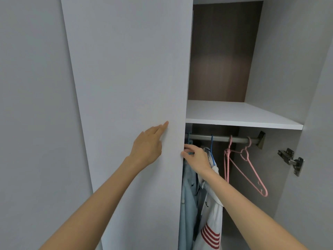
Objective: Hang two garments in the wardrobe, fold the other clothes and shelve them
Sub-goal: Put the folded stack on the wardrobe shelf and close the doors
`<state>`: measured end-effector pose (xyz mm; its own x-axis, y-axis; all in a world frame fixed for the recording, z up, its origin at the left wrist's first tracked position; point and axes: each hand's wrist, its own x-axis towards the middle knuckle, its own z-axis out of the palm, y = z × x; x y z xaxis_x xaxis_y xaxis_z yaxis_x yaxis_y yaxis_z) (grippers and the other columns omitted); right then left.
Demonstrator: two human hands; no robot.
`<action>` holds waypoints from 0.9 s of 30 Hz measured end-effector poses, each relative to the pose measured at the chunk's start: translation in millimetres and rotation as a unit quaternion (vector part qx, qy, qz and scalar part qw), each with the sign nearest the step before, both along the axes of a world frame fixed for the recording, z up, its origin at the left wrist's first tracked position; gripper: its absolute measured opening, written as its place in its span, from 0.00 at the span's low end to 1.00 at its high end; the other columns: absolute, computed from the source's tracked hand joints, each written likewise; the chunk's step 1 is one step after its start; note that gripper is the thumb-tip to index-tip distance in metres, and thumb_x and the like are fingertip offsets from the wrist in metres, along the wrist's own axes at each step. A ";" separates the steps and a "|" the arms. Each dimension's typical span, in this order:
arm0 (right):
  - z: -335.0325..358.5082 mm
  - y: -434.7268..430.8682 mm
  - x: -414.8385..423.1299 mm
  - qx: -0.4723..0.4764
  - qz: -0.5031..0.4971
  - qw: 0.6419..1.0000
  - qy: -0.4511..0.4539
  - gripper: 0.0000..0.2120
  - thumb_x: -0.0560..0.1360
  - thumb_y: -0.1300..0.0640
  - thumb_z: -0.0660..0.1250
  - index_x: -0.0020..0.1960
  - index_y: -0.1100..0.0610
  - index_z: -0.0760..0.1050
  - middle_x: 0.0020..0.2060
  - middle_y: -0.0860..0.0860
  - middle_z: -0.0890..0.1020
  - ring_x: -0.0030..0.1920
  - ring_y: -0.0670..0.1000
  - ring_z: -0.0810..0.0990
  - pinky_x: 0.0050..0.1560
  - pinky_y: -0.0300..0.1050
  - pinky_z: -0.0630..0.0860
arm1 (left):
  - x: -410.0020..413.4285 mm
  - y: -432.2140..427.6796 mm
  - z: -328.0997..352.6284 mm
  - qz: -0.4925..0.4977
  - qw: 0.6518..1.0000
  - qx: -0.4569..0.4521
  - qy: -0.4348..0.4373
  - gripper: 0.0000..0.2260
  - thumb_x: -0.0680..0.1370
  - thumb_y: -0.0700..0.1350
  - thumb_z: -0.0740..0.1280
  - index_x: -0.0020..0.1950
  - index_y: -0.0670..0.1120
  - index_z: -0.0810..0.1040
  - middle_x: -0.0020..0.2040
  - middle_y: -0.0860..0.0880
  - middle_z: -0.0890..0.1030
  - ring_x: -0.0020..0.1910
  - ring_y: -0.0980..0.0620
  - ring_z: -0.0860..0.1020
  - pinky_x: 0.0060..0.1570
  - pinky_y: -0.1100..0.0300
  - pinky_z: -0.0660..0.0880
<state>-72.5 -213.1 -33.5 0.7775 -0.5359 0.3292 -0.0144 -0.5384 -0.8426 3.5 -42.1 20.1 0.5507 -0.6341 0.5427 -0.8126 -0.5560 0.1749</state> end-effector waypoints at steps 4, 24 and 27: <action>7.1 2.9 -29.3 0.004 -0.001 1.000 -0.011 0.16 0.78 0.58 0.64 0.66 0.55 0.72 0.56 0.52 0.80 0.54 0.50 0.77 0.58 0.45 0.75 | -20.0 11.2 -6.6 -0.001 0.992 -0.080 0.099 0.26 0.82 0.45 0.56 0.78 0.53 0.51 0.74 0.50 0.64 0.69 0.49 0.67 0.62 0.56 0.66; 45.5 115.2 -274.0 -0.075 -0.083 0.992 -0.058 0.17 0.79 0.58 0.63 0.67 0.51 0.71 0.57 0.45 0.78 0.46 0.38 0.75 0.42 0.24 0.69 | -211.2 91.8 -1.4 -0.167 0.962 -0.152 0.151 0.24 0.81 0.46 0.59 0.77 0.54 0.57 0.73 0.50 0.67 0.70 0.49 0.68 0.67 0.54 0.65; 48.4 126.0 -319.2 -0.088 -0.113 0.987 -0.073 0.16 0.79 0.59 0.63 0.66 0.53 0.72 0.56 0.47 0.78 0.46 0.39 0.76 0.44 0.26 0.71 | -245.3 83.8 -4.2 -0.198 0.954 -0.148 0.169 0.24 0.81 0.46 0.60 0.77 0.53 0.57 0.73 0.49 0.67 0.70 0.48 0.67 0.67 0.52 0.66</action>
